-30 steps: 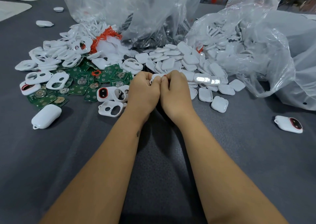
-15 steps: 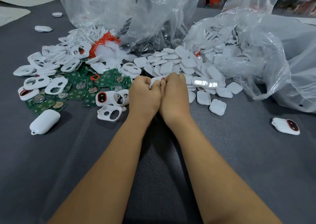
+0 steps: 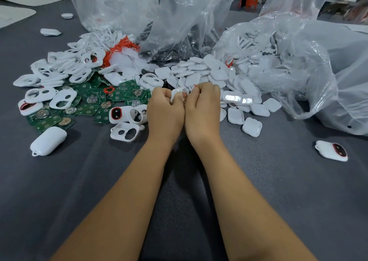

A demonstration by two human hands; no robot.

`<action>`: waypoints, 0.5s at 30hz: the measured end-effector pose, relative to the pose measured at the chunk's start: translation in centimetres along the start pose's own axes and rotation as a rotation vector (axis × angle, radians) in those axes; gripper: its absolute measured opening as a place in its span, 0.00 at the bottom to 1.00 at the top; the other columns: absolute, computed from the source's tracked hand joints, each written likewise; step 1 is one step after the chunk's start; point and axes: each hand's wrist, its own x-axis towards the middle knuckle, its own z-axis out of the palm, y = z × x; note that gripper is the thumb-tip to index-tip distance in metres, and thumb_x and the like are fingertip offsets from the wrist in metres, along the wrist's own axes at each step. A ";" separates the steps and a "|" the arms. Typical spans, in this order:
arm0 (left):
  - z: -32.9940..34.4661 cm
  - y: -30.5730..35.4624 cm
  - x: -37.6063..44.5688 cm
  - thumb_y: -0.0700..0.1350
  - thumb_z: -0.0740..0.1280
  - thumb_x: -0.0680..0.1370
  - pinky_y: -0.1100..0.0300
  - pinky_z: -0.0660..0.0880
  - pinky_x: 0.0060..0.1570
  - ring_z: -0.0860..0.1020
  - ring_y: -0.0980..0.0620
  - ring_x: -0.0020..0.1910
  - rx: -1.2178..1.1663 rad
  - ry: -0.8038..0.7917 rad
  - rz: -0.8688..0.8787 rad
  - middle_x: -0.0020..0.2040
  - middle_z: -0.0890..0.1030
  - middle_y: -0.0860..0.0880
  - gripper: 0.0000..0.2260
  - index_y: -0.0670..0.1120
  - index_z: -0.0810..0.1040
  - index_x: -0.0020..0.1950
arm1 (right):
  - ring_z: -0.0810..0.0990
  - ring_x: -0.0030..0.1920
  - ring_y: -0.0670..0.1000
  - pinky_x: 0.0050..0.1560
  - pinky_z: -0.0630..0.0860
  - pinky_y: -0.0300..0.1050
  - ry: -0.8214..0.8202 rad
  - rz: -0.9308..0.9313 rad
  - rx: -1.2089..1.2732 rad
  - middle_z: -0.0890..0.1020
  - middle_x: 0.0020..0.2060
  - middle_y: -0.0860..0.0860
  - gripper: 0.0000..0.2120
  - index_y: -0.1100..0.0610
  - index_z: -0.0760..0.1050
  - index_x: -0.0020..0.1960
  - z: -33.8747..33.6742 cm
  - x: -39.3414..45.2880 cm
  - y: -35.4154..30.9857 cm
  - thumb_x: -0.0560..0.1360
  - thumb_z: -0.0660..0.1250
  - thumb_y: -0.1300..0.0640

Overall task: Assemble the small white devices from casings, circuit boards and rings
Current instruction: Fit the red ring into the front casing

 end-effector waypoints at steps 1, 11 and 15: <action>0.0 0.1 0.0 0.46 0.66 0.78 0.68 0.69 0.37 0.73 0.53 0.37 -0.047 -0.009 -0.025 0.37 0.72 0.52 0.07 0.47 0.69 0.45 | 0.68 0.43 0.41 0.45 0.63 0.34 0.017 -0.005 0.037 0.68 0.48 0.51 0.05 0.58 0.69 0.49 0.0 0.0 -0.1 0.82 0.56 0.59; -1.2 1.2 0.1 0.32 0.64 0.79 0.62 0.80 0.42 0.83 0.55 0.41 -0.773 -0.118 -0.214 0.40 0.84 0.47 0.07 0.44 0.72 0.50 | 0.75 0.35 0.50 0.39 0.75 0.43 0.044 0.376 0.737 0.79 0.34 0.50 0.12 0.56 0.73 0.39 -2.0 1.3 0.0 0.80 0.59 0.63; -1.6 1.2 0.2 0.35 0.64 0.80 0.62 0.80 0.46 0.82 0.56 0.44 -0.804 -0.133 -0.195 0.45 0.84 0.46 0.08 0.40 0.72 0.59 | 0.78 0.33 0.48 0.35 0.77 0.37 -0.106 0.475 1.105 0.81 0.37 0.55 0.12 0.60 0.74 0.42 -3.0 1.5 -0.1 0.81 0.57 0.63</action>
